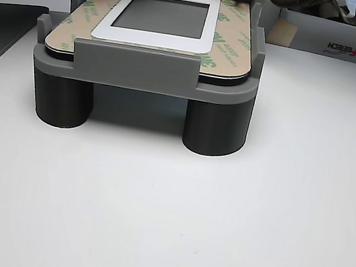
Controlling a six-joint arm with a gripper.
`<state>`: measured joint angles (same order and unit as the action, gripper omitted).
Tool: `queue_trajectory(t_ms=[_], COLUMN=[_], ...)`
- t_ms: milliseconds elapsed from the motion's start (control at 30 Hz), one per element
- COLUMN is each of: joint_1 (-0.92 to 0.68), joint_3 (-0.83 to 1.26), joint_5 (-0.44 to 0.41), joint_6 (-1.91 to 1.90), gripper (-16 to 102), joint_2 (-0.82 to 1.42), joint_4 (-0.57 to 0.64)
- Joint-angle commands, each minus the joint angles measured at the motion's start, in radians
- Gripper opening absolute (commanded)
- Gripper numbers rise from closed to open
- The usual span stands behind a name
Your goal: Peel off protective film from adhesive tape.
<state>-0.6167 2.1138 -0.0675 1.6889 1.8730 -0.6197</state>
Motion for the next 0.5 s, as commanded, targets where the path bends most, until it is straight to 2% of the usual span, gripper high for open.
queue_trajectory(t_ms=[0,33,100,233,267,300,333,367,433,467], joint_1=[0.015,0.015,0.015,0.029,0.041,0.021,0.023,0.044,0.106,0.132], joint_3=[-0.015,-0.015,-0.008,0.015,0.018,0.008,0.015,0.052,0.176,0.244], joint_5=[-0.017,-0.026,-0.031,-0.051,-0.069,-0.126,-0.118,-0.092,-0.025,0.0], joint_6=[-0.023,-0.044,-0.094,-0.163,-0.202,-0.333,-0.385,-0.382,-0.388,-0.417], gripper=[89,99,96,96,99,100,92,89,100,95], joint_2=[0.115,0.149,0.216,0.344,0.377,0.41,0.449,0.506,0.652,0.729], joint_4=[-0.078,-0.121,-0.187,-0.301,-0.334,-0.41,-0.448,-0.445,-0.357,-0.319])
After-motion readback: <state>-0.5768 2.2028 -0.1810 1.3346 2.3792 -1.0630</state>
